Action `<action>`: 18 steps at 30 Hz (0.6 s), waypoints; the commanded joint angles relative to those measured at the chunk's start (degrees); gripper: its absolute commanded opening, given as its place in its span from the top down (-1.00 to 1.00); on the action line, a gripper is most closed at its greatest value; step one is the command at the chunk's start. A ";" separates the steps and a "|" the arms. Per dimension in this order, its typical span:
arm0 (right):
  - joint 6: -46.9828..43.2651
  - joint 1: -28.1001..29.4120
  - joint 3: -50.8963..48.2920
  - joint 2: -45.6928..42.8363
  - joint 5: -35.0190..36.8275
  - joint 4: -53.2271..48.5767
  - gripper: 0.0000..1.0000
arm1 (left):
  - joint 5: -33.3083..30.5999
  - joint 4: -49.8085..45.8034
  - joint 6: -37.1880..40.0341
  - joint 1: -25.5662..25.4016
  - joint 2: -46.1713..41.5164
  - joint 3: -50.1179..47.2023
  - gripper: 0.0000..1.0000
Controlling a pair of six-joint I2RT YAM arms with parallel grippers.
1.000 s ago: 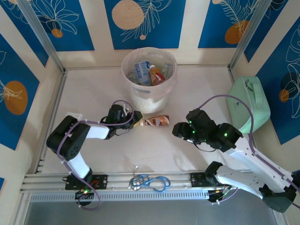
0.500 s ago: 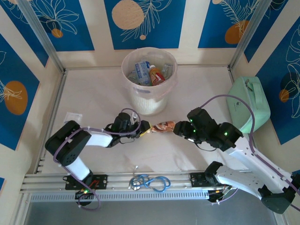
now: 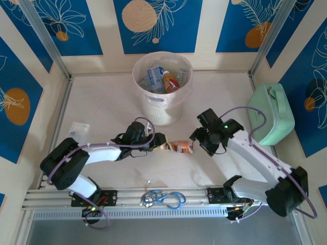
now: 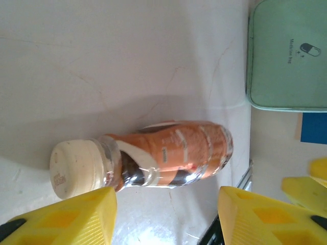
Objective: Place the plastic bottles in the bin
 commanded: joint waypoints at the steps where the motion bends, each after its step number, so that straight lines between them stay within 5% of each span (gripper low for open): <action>1: 3.65 1.67 3.59 4.28 -1.75 0.95 -0.50 | -3.23 -10.49 4.10 -0.46 -7.63 1.36 -0.14; 5: -4.77 5.20 8.81 9.74 3.71 0.98 -0.64 | -8.49 -26.15 7.98 -0.19 -16.63 3.49 -0.19; 7: -12.14 4.01 8.75 11.36 -0.91 5.14 -0.67 | -9.68 -30.03 8.35 0.02 -19.93 3.55 -0.21; 12: -29.24 3.52 7.50 13.95 -8.85 11.75 -0.71 | -9.94 -34.23 6.13 1.25 -26.81 1.63 -0.22; 18: -37.94 6.85 11.92 19.81 -5.15 7.13 -0.73 | -8.84 -37.02 5.67 3.52 -31.30 0.87 -0.23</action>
